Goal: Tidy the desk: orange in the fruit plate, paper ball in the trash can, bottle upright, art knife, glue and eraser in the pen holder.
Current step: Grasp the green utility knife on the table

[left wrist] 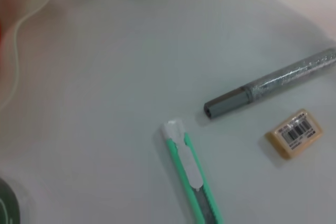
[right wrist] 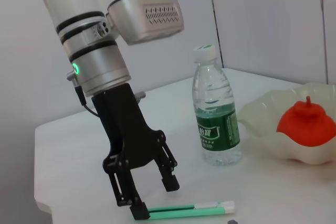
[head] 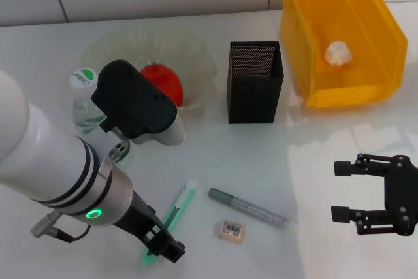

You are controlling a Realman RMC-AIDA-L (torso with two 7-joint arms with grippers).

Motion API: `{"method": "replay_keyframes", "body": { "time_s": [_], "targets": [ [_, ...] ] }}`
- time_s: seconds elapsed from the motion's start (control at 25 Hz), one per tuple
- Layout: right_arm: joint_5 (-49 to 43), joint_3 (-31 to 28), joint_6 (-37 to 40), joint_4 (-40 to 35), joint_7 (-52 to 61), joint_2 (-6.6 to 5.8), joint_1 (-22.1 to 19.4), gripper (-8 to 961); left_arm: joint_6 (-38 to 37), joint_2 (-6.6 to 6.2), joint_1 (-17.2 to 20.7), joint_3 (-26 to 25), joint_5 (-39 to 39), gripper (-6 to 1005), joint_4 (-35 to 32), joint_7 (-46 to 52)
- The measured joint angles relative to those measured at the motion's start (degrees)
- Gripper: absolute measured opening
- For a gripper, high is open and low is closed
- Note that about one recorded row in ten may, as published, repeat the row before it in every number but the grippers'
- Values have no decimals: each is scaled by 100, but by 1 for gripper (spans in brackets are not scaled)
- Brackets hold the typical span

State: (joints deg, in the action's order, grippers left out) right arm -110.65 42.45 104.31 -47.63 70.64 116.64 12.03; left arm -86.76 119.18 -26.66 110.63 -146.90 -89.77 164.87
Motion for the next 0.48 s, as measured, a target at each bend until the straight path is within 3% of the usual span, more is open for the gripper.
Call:
{"method": "replay_keyframes", "body": {
  "time_s": [0.48],
  "targets": [
    [1,0,-12,0,0,2,-10,795,18,0,-110,149,-8,760,60,1]
  ]
}}
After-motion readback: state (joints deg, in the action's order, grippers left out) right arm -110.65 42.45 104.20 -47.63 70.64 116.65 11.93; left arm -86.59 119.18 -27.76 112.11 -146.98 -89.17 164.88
